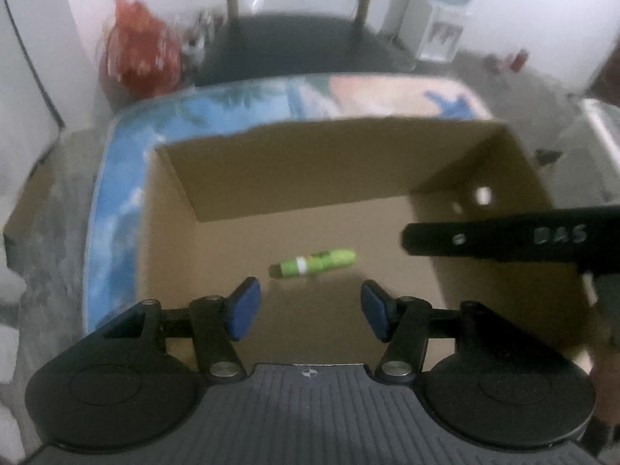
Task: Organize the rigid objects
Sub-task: 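Move the right gripper back to the black cylinder on the table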
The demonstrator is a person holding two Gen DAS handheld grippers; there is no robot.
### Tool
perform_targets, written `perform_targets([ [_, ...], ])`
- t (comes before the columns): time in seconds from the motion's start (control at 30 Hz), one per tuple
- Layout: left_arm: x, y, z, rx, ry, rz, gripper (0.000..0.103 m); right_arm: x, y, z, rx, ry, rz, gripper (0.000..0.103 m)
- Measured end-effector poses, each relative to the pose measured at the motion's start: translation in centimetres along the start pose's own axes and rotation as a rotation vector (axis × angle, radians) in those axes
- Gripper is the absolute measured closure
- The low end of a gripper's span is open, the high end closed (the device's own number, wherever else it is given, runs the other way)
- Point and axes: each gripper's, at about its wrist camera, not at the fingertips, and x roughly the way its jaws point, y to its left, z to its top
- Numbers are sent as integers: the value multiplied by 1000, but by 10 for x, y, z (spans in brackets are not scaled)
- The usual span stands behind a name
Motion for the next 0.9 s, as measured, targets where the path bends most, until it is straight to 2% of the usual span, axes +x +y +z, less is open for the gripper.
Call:
perform_targets([
  [0.1, -46, -2, -19, 14, -89, -37, 41, -40, 7, -19, -38, -61, 67, 82],
  [0.27, -112, -11, -65, 68, -214, -76, 38, -112, 6, -80, -88, -153, 179, 81],
  [0.4, -134, -22, -114, 114, -272, -112, 37, -143, 7, -136, -130, -208, 213, 81],
  [0.5, -127, -32, -155, 154, -263, -122, 36, -143, 2, -176, -143, -229, 196, 81],
  [0.63, -81, -49, -198, 181, -175, -70, 38, -111, -5, -221, -126, -201, 143, 81],
  [0.77, -40, -59, -213, 197, -116, 15, 41, -78, -15, -247, -93, -162, 78, 81],
  [0.9, -30, -60, -212, 196, -116, 17, 41, -62, -24, -256, -53, -141, 75, 81],
])
